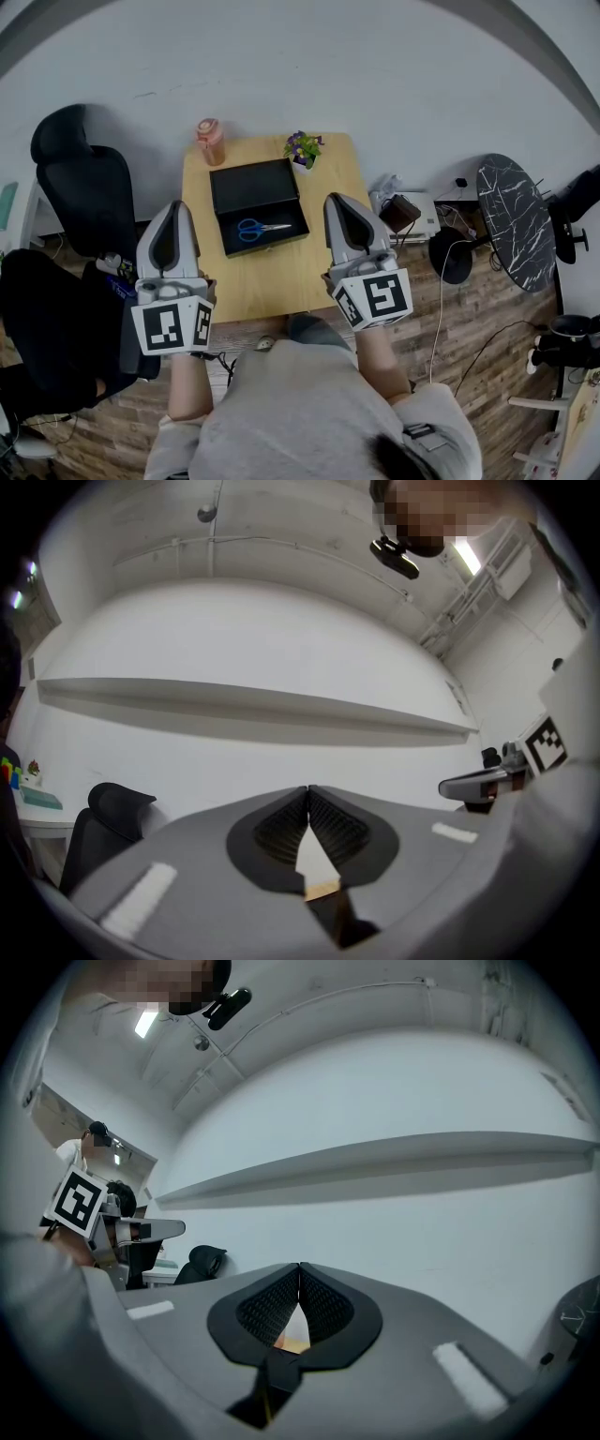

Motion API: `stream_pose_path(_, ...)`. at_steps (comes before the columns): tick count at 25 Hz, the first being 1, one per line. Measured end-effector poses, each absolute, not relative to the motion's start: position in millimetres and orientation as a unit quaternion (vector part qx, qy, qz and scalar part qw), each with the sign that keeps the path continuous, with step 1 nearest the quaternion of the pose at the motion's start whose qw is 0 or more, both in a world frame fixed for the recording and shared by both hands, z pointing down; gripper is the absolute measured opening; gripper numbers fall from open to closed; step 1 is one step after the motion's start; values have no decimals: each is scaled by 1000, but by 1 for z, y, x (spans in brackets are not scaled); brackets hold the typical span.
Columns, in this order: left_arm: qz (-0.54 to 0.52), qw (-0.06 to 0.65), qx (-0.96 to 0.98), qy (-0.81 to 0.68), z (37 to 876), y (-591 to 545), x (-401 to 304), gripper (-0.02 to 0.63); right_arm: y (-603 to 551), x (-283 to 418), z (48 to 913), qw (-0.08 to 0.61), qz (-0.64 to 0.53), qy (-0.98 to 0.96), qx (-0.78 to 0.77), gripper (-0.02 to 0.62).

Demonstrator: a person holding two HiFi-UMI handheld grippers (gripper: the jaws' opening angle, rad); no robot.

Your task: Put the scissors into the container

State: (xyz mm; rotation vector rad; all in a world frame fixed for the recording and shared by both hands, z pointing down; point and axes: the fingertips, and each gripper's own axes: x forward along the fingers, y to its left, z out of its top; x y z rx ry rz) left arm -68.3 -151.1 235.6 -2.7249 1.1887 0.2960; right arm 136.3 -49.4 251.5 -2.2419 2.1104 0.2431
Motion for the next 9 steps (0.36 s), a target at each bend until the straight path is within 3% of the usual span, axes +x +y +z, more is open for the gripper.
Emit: stream_pose_path(9, 104, 71, -911, 393, 240, -142, -76, 58, -36, 130, 254, 29, 81, 676, -732, 5)
